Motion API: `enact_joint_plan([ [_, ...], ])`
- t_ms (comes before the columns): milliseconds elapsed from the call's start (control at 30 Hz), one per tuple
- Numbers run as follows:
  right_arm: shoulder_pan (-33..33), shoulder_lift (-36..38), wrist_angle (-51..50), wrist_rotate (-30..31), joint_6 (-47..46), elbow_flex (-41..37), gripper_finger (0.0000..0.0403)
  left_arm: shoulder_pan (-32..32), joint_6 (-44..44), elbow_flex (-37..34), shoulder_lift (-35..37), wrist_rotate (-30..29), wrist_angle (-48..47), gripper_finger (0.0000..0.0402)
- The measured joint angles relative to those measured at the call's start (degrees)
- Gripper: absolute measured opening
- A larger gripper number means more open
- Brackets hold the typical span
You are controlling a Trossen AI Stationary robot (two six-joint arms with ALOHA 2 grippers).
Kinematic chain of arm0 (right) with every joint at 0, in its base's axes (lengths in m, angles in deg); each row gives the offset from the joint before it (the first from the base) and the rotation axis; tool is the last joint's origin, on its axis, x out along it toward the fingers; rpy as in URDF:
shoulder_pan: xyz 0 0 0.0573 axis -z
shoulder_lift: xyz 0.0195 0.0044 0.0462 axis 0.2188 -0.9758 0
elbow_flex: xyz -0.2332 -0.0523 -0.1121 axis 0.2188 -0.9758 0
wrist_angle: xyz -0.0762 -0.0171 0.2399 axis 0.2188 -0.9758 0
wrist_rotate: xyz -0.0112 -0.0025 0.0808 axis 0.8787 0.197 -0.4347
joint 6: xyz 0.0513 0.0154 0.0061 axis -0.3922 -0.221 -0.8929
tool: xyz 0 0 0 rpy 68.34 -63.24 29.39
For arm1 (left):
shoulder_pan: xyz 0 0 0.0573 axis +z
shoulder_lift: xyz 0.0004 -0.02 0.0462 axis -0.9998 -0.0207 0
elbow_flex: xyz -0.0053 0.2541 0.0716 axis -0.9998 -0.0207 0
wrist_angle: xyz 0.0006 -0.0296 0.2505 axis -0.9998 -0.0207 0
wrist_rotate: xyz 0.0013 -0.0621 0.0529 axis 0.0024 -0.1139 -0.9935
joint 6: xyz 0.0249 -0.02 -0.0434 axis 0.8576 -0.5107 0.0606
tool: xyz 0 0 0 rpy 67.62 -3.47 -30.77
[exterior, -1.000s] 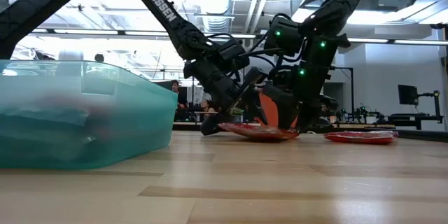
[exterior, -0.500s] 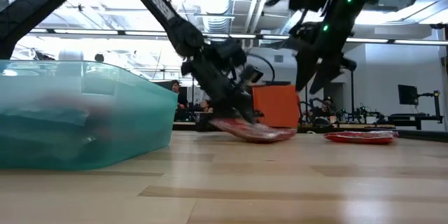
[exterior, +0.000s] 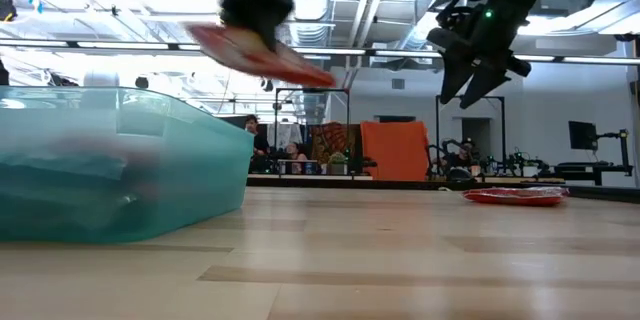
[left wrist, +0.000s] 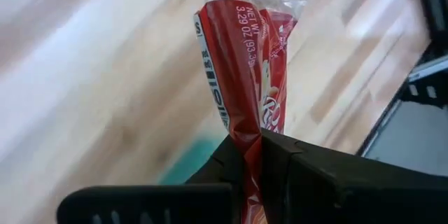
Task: Sort popcorn bags into baskets
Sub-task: Put the red popcorn pack into the green bin
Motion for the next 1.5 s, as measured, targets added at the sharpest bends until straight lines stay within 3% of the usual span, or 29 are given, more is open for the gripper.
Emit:
enact_joint_plan([
  [133,0.0,-0.5,-0.1,-0.4,0.0,0.0,0.0249,-6.4,-16.0,-10.0,13.2,-5.0,-1.1,0.0001],
  [333,0.0,-1.2,0.7,-0.4,0.0,0.0,0.0249,-21.8,-49.2,-29.5,34.1,-23.8,3.1,0.0001],
  [533,0.0,-1.2,0.5,-0.4,0.2,0.0,0.0249,-39.7,-67.9,-39.8,44.6,-35.5,4.2,0.0001],
  [700,0.0,-1.2,0.6,-0.4,-1.0,0.0,0.0249,-48.8,-74.7,-42.1,45.5,-38.4,3.7,0.0000],
  [867,0.0,-1.2,0.6,-0.4,-2.0,0.0,0.0249,-53.1,-77.7,-42.1,42.5,-40.1,3.3,0.0000],
  [1333,0.0,-1.2,0.5,-0.4,-2.0,0.0,0.0249,-55.4,-83.0,-42.1,34.8,-38.2,3.4,0.0013],
  [1500,0.0,-1.2,0.4,-0.4,-2.0,0.0,0.0249,-55.4,-82.7,-42.1,34.4,-37.5,2.7,0.0054],
])
